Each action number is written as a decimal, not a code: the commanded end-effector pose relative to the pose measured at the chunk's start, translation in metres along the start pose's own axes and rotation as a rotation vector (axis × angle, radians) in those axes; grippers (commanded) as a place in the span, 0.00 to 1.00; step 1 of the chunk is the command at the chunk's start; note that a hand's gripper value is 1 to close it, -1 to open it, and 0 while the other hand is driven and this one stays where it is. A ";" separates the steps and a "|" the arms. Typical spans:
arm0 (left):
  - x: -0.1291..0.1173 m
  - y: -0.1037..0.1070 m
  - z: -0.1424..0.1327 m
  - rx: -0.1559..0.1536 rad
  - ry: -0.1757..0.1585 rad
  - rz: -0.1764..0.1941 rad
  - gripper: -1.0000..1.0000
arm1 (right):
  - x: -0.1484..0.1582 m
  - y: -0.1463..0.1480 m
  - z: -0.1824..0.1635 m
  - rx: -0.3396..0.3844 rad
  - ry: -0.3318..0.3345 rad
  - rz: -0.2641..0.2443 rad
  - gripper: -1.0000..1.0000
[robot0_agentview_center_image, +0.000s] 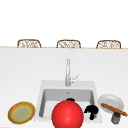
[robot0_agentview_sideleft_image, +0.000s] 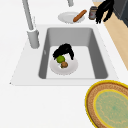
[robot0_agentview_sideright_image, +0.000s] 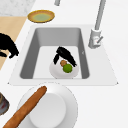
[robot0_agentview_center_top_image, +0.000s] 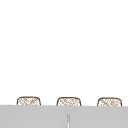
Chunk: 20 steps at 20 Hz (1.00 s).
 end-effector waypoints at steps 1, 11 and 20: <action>-0.013 -0.006 0.003 0.086 0.032 0.070 0.00 | 0.000 0.000 0.000 0.000 0.000 0.000 0.50; -0.042 -0.027 0.011 0.062 -0.013 0.096 0.00 | 0.000 0.000 0.000 0.000 0.000 0.000 0.50; -0.073 -0.032 0.015 0.063 -0.014 0.147 0.00 | 0.000 0.000 0.000 0.000 0.000 0.000 0.50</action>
